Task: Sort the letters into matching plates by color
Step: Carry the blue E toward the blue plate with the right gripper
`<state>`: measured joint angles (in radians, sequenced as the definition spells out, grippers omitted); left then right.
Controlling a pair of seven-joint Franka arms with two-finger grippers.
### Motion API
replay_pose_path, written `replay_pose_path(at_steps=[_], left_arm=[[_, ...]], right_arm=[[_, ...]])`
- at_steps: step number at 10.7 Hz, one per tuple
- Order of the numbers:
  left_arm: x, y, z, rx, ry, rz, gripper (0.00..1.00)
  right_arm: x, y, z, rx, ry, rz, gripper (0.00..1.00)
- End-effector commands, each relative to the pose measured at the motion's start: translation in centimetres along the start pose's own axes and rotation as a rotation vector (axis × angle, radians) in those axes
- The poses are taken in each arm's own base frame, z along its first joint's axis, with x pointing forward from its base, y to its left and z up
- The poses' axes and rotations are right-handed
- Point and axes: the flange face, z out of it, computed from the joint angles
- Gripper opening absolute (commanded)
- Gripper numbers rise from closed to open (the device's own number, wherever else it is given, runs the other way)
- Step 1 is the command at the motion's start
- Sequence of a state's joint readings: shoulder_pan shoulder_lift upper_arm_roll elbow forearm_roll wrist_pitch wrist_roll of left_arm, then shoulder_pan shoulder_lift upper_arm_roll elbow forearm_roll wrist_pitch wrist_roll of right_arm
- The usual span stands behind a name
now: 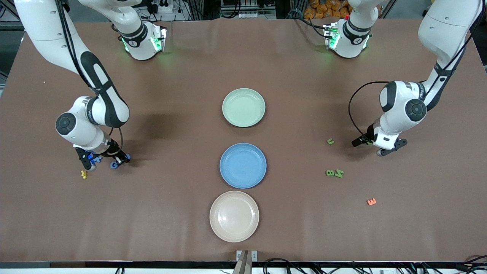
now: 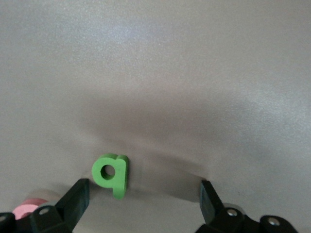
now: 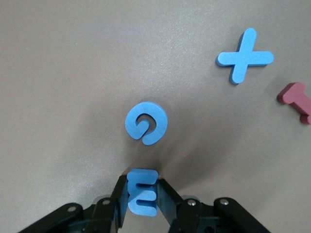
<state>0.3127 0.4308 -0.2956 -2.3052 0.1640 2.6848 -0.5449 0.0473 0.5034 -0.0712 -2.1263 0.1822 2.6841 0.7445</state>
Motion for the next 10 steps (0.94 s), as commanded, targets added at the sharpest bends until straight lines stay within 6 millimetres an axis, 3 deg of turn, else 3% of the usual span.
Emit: replay_pose_path(at_steps=[1,6,7,10], left_arm=[[0.1,-0.5,0.3,0.033,0.025,0.063,1.00],[0.5,-0.5,0.0,0.037,0.037,0.072,1.00],[0.5,-0.5,-0.1,0.040,0.041,0.080,1.00],[0.9,-0.4,-0.3,0.045,0.052,0.094,1.00]], right_arm=[[-0.5,-1.6,-0.8,0.021,-0.001,-0.023,0.01],[-2.6,-5.8,-3.2,0.040,-0.015,-0.076,0.01],[-3.2,-7.3,-4.2,0.036,-0.030,-0.096,0.01],[-7.2,-13.5,-7.4,0.050,-0.070,-0.155,0.01]])
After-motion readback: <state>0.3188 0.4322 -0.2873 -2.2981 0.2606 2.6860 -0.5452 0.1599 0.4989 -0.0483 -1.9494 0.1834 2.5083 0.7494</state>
